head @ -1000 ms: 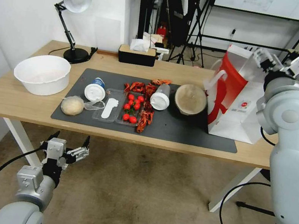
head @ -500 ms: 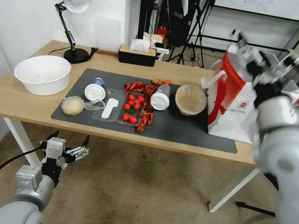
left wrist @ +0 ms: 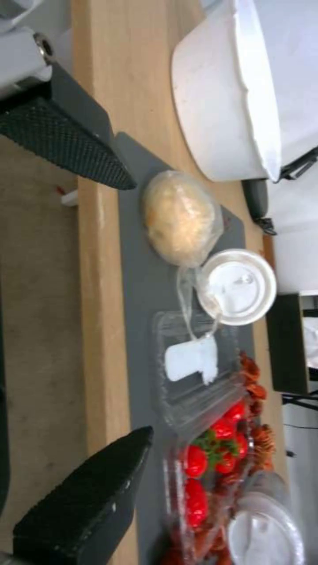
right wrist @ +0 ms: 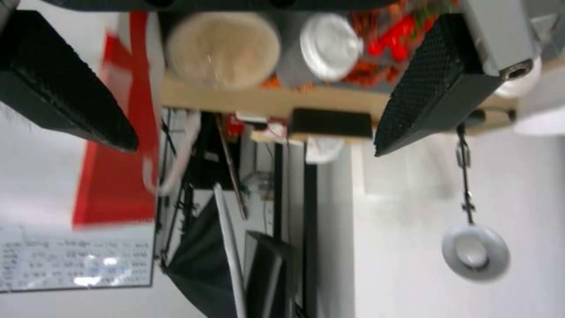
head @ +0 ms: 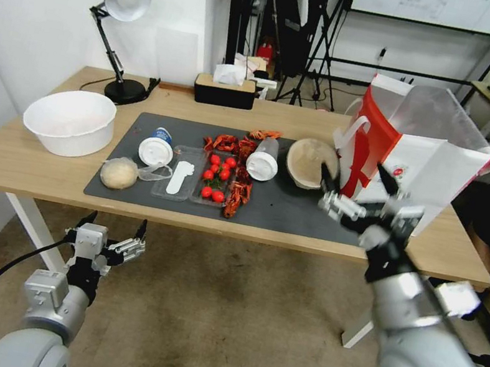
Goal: Pick up the trash from the table and place it into the takeout bag.
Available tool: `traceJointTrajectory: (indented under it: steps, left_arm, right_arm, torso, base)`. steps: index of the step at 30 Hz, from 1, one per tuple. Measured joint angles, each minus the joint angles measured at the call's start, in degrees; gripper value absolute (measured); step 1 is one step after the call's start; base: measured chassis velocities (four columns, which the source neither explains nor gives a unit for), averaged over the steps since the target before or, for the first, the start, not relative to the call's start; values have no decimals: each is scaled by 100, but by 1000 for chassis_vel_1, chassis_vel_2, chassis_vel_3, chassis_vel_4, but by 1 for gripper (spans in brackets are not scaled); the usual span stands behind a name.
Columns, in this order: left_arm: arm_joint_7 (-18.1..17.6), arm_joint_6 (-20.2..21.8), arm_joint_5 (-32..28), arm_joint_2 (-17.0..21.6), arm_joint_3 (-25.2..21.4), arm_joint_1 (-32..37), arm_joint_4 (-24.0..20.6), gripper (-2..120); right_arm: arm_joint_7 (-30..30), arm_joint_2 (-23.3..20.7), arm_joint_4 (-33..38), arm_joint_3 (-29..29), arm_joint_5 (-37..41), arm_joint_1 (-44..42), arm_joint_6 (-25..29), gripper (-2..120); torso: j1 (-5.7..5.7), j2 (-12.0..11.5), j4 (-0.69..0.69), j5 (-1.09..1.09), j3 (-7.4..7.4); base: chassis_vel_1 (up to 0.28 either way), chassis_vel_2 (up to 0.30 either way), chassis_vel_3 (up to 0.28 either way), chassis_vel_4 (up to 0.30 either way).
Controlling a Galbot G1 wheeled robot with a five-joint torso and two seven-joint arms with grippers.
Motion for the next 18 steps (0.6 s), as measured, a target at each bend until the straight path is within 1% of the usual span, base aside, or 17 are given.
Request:
traceJointTrajectory:
  steps: [1,2,3,5,7,8,10,11,13,15,18]
  left_arm:
    - [0,-103,-32,13,-2,-4,24,100]
    - [6,-292,-87,33,-2,-9,65,100]
    - [6,-292,-87,33,-2,-9,65,100]
    - [30,-531,-166,61,-2,-13,126,100]
    - [52,-799,-266,102,7,-16,196,100]
    - [52,-799,-266,102,7,-16,196,100]
    - [76,-894,-330,131,7,-17,230,100]
    - [76,-894,-330,131,7,-17,230,100]
    - [115,-927,-351,151,-3,-19,249,100]
    - [149,-960,-371,179,-18,-27,277,100]
    - [153,-974,-383,193,-23,-36,298,100]
  right_arm:
    - [29,79,-35,-39,-139,-154,62,100]
    - [75,189,-83,-73,-311,-342,148,100]
    - [75,189,-83,-73,-311,-342,148,100]
    - [157,303,-154,-118,-510,-519,237,100]
    - [371,397,-252,-228,-788,-721,342,100]
    - [371,397,-252,-228,-788,-721,342,100]
    - [659,447,-325,-417,-970,-937,375,100]
    - [659,447,-325,-417,-970,-937,375,100]
    - [869,470,-416,-543,-1051,-1063,404,100]
    - [1119,521,-648,-689,-1211,-1179,546,100]
    - [1281,552,-816,-819,-1238,-1237,617,100]
  torso:
    - [-1,0,-1,0,1]
    - [-1,0,-1,-1,1]
    - [-1,0,-1,-1,1]
    - [-1,0,-1,-1,1]
    - [0,0,0,-1,1]
    - [0,0,0,-1,1]
    - [0,0,0,-1,0]
    - [0,0,0,-1,0]
    - [-1,0,0,-2,0]
    - [0,0,0,-1,0]
    - [1,0,0,0,1]
  base:
    - [0,0,0,0]
    - [0,0,0,0]
    - [0,0,0,0]
    - [0,0,0,0]
    - [0,0,0,0]
    - [0,0,0,0]
    - [0,0,0,0]
    - [0,0,0,0]
    - [0,0,0,0]
    - [0,0,0,0]
    - [0,0,0,0]
